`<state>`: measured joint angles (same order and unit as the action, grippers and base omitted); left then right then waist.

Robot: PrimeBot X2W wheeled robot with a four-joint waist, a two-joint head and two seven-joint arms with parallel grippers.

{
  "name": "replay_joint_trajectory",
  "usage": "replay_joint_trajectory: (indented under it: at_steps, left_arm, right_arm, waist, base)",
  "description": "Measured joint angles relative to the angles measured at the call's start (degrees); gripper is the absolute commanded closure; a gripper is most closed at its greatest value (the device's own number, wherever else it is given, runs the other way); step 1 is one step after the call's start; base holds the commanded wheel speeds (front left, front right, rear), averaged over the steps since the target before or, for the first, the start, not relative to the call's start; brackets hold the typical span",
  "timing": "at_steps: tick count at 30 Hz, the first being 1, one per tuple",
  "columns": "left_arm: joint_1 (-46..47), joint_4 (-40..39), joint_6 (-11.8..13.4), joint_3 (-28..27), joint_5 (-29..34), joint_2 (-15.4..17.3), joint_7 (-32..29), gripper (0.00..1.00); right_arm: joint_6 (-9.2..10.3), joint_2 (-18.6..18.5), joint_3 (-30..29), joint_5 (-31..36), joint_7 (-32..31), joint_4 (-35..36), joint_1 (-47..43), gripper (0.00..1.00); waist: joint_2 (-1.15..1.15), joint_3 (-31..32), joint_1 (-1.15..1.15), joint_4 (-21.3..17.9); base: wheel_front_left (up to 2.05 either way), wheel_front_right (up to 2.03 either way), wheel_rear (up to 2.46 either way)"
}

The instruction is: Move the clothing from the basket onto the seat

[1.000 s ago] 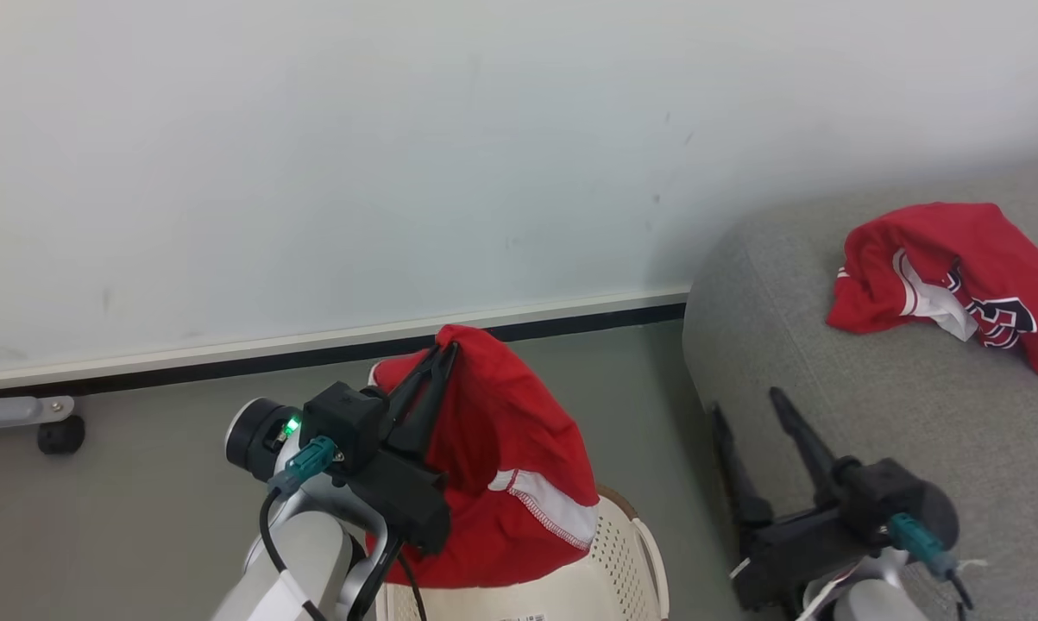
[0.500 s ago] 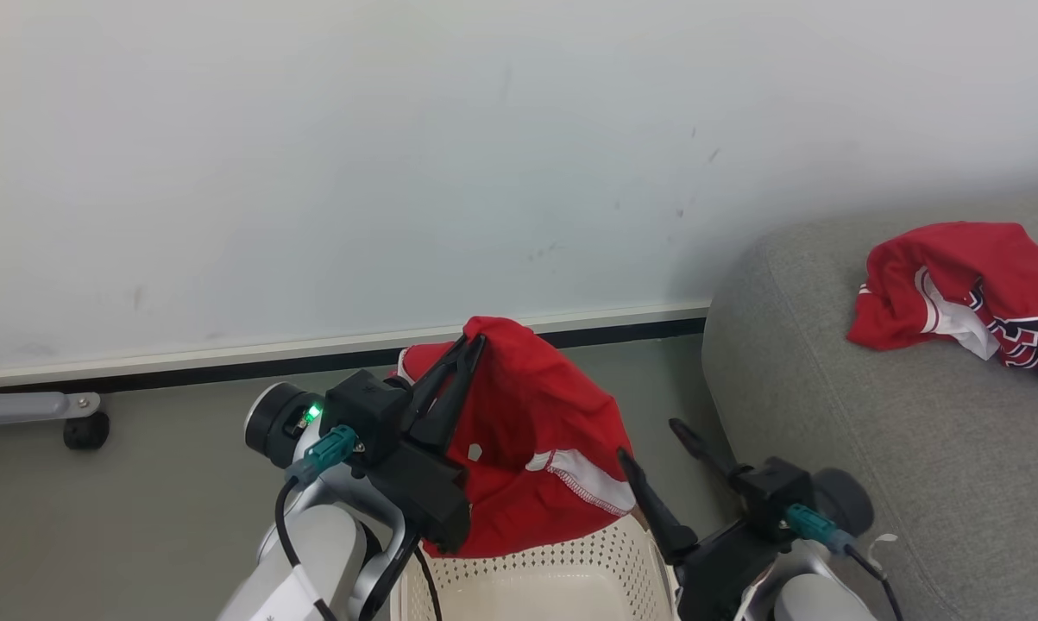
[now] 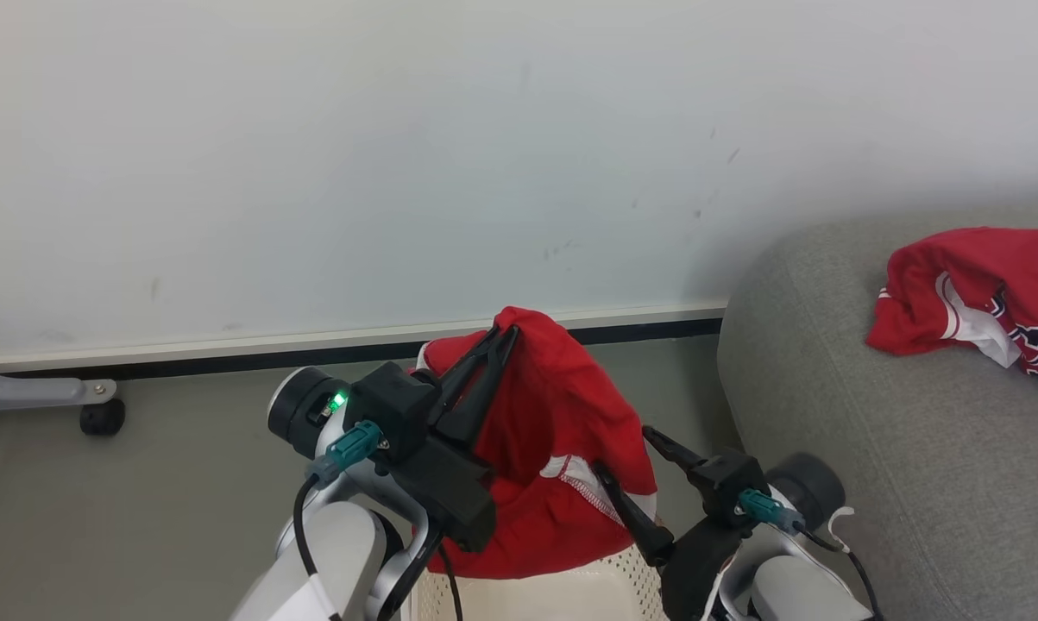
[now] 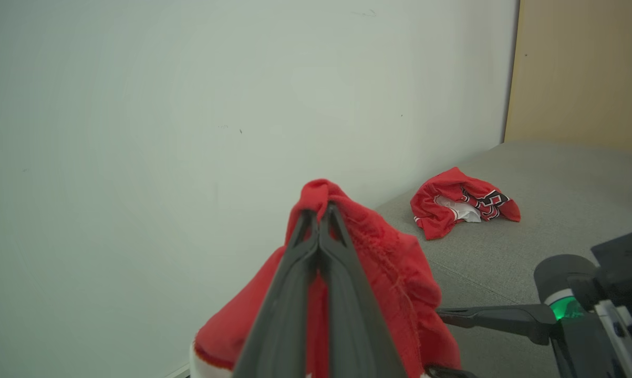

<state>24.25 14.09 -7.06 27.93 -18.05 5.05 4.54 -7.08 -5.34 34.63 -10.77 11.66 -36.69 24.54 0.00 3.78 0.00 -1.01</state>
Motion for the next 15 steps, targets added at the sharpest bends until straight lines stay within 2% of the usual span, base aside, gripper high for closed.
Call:
replay_joint_trajectory:
  at_steps: [7,8,9,10,11,12,15]
  left_arm:
    - [0.0,-1.7,0.0,0.6,-0.2,-0.2,-1.1,1.0]
    - [0.0,-1.8,0.0,0.6,-0.2,-0.2,-1.3,1.0]
    - [0.0,-2.0,0.0,0.6,-0.2,-0.2,-1.4,1.0]
    - [0.0,-2.1,0.0,0.7,-0.2,-0.2,-1.4,1.0]
    - [0.0,-2.1,0.0,0.7,-0.2,-0.2,-1.5,1.0]
    - [0.0,-2.2,0.0,0.7,-0.3,-0.2,-1.5,1.0]
    - [-0.2,-2.6,0.1,0.5,-0.6,-0.1,-1.9,1.0]
  right_arm:
    - [-0.02,0.1,6.3,-1.2,0.4,-3.3,5.0,0.0]
    - [-0.03,0.1,7.0,-1.5,0.5,-4.0,5.5,0.05]
    - [-0.03,0.2,7.5,-1.6,0.6,-4.5,5.9,0.33]
    - [-0.04,0.2,8.0,-2.0,0.6,-4.9,6.1,0.65]
    - [-0.05,0.3,8.5,-2.6,0.6,-5.3,6.4,0.8]
    - [-0.05,0.3,8.9,-3.3,0.8,-5.6,6.7,1.0]
    - [-0.05,0.5,10.2,-4.2,1.1,-6.3,7.0,1.0]
  waist:
    - [0.0,-0.4,0.0,1.0]
    - [0.0,-0.5,0.0,1.1]
    - [0.0,-0.5,0.0,1.2]
    - [0.0,-0.6,0.0,1.2]
    - [0.0,-0.6,0.0,1.3]
    - [0.0,-0.7,0.0,1.3]
    - [0.0,-0.8,0.0,1.1]
  base:
    - [0.0,0.0,0.0]
    - [0.0,0.0,0.0]
    - [0.0,0.0,0.0]
    - [0.0,0.0,0.0]
    - [0.0,0.0,0.0]
    - [0.0,0.0,0.0]
    - [0.0,0.0,0.0]
